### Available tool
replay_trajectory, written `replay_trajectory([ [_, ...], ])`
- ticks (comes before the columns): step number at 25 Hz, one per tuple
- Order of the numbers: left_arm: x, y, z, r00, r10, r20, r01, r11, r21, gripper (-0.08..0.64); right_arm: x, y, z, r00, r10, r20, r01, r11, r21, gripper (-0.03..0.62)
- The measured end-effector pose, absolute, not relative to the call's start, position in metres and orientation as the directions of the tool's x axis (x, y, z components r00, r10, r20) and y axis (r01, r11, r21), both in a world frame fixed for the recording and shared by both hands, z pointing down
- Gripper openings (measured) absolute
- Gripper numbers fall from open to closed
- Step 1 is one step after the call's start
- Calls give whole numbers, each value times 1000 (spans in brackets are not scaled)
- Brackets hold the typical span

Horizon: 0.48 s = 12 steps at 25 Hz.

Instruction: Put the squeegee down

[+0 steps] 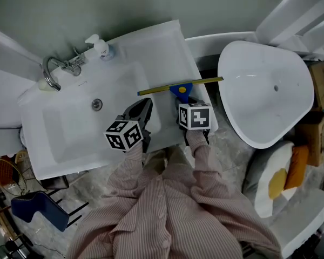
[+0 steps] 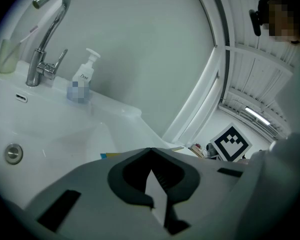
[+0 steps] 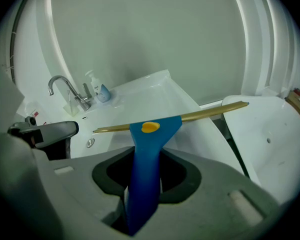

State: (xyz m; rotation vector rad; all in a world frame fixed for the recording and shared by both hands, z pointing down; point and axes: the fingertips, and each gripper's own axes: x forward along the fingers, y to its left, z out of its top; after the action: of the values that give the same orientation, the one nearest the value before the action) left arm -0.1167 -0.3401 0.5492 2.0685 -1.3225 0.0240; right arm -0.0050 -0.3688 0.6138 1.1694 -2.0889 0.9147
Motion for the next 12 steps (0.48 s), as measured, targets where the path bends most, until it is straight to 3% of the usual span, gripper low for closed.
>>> replay_trajectory([
  [12,-115,-342,555,503,-787,356,-799,-266,540,-2,-10,-371,620,-387,-508,770,-899,393,-193,123],
])
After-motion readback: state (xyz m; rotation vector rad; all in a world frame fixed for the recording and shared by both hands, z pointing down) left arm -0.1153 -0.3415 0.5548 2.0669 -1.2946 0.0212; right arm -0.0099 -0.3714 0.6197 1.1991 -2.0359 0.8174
